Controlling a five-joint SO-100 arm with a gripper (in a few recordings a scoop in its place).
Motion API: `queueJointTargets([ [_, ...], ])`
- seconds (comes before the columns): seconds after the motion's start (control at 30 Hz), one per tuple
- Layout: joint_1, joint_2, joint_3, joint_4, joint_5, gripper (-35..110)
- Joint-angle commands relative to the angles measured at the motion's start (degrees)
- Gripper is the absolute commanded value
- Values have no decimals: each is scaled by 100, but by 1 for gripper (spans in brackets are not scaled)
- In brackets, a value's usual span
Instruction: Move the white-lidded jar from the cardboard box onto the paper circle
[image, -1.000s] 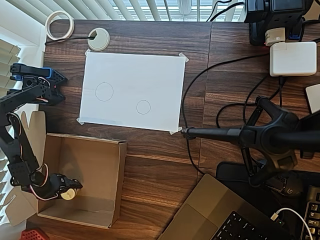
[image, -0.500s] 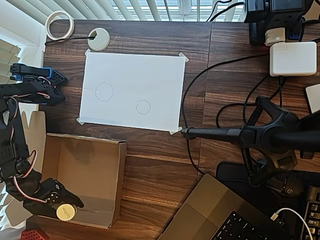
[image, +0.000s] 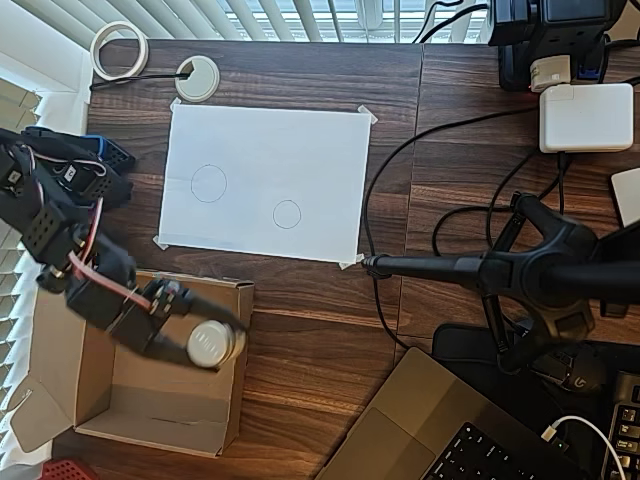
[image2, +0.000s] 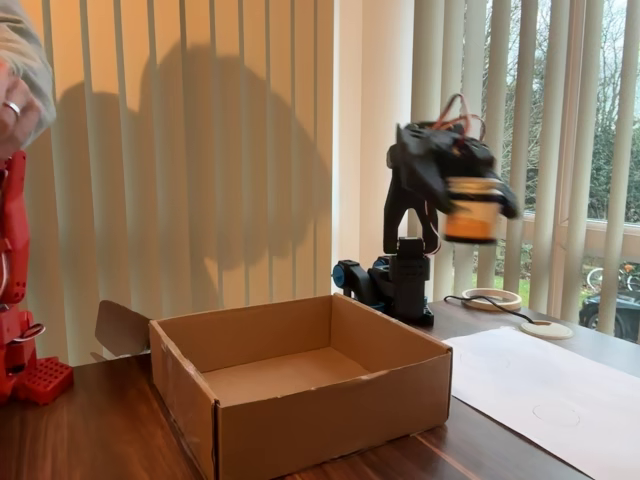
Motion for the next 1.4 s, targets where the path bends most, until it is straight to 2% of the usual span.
queueJointTargets([
  [0.0, -615, 1169, 896, -325, 185, 8],
  [0.2, -1318, 1318, 2320, -387, 229, 8],
  [0.33, -1573, 1116, 2979, -976, 88, 8],
  [0.53, -1626, 378, 3023, -1468, -149, 8],
  [0.83, -1529, -457, 3331, -3463, -141, 8],
  [1.03, -1424, -457, 3911, -4184, -281, 8],
  [1.37, -1529, -1002, 4096, -4781, -229, 8],
])
